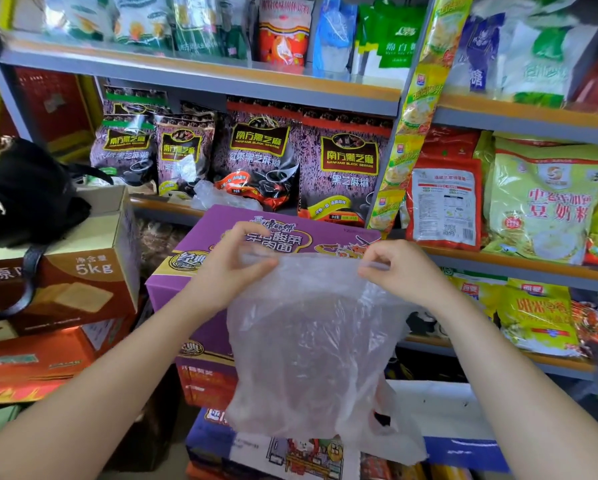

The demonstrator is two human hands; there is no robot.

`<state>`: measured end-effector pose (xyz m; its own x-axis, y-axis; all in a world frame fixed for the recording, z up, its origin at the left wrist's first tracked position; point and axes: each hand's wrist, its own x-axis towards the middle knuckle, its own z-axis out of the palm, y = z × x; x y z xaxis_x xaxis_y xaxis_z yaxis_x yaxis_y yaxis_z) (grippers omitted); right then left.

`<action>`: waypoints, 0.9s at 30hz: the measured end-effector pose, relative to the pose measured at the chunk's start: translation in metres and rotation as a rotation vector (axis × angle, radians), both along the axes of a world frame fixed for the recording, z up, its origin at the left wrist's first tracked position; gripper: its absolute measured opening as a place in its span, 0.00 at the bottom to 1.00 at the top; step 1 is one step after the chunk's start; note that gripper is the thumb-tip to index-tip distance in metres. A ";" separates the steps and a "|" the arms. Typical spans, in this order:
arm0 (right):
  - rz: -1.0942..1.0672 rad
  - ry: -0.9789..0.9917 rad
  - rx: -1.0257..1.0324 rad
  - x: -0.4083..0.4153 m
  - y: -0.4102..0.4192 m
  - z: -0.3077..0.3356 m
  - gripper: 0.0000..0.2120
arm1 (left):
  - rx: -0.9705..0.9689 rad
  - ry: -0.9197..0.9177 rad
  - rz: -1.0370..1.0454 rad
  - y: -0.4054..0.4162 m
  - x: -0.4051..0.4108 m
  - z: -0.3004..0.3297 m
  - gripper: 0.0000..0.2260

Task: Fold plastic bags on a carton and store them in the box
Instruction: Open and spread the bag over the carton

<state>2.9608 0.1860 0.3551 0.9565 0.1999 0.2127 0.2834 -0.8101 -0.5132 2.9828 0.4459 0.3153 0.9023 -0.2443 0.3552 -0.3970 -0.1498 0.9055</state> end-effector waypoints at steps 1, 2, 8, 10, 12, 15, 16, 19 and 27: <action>-0.001 0.002 0.004 0.005 0.004 0.003 0.06 | 0.079 -0.036 -0.037 0.002 0.006 0.006 0.11; -0.002 0.000 0.009 0.009 0.007 0.005 0.08 | 0.160 -0.080 -0.053 0.004 0.015 0.010 0.10; 0.002 0.079 0.042 0.044 0.011 0.003 0.12 | 0.397 -0.156 0.022 0.023 0.052 0.018 0.10; -0.021 0.062 0.028 0.054 0.015 0.000 0.10 | 0.516 -0.213 0.091 0.029 0.065 0.015 0.07; -0.048 0.049 -0.002 0.063 0.022 -0.005 0.07 | 0.732 -0.277 0.172 0.032 0.079 0.013 0.02; -0.010 0.030 0.022 0.074 0.042 -0.008 0.07 | 1.016 -0.443 0.259 0.019 0.092 0.016 0.15; 0.017 0.013 0.041 0.077 0.050 -0.006 0.09 | 0.972 -0.488 0.201 0.010 0.095 0.018 0.18; 0.077 -0.032 0.025 0.087 0.068 0.005 0.08 | 0.741 -0.423 -0.078 -0.016 0.102 0.026 0.24; 0.107 0.378 0.082 0.097 0.026 0.014 0.12 | 0.697 -0.376 -0.188 0.002 0.155 0.011 0.19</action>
<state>3.0577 0.2118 0.3693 0.9449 0.3000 -0.1308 0.1429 -0.7379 -0.6596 3.1378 0.4481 0.3263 0.6752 -0.6562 0.3368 -0.7303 -0.5305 0.4305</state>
